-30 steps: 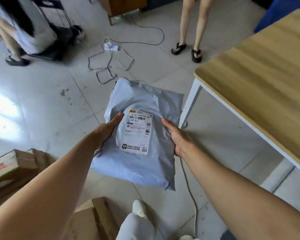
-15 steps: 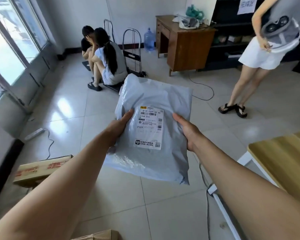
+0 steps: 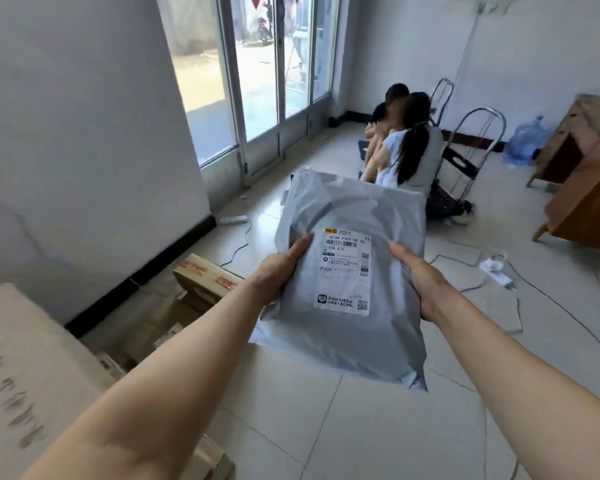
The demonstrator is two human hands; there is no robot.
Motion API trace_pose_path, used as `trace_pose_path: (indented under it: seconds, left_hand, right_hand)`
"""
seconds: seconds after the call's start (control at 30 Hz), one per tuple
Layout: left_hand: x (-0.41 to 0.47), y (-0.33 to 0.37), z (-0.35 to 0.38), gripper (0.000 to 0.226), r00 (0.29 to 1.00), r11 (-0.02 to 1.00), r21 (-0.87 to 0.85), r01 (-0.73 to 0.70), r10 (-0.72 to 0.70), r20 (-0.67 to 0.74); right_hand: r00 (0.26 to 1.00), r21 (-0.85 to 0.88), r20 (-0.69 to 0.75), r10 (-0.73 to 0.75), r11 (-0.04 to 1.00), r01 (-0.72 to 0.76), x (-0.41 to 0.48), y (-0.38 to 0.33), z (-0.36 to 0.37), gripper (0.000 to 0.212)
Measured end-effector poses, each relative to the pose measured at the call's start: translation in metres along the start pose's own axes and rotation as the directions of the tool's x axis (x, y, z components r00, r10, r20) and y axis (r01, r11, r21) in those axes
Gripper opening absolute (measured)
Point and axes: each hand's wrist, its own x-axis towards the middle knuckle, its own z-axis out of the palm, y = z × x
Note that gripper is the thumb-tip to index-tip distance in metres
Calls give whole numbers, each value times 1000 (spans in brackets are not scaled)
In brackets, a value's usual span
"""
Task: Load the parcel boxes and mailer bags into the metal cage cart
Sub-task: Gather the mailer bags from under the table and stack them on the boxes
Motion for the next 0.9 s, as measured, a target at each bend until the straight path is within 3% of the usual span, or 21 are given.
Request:
trace_pose_path:
  seconds: [0.07,0.13,0.3,0.47,0.67,0.9]
  left_hand:
    - [0,-1,-6,70,999,1000,-27,-3,1,-54]
    - [1,-3,-16,81,989,999,-33,11,-16,-146]
    - [15,-2,-47,75,942,993,-114,10,-47,-332]
    - [44,5,-80,72,909,981,-192,9,-88,-407]
    - [91,15,-116,116,894,973,-228,33,-131,-429]
    - [139,19,-152,125,844,955,-292,44,-193,-501]
  right_hand:
    - [997,-11,78,23,1000,-22,18,-9,7,43]
    - [992,-42,115,44,998,-40,38,-14,19,36]
    - [968,-142,226,108,987,-77,84,-18,64,44]
    - [950,-219,280,140,972,-79,133,-28,106,50]
    - [937,-259,316,148,964,-65,191,-45,143,55]
    - [893,-373,393,221,926,-65,267,-54,196,67]
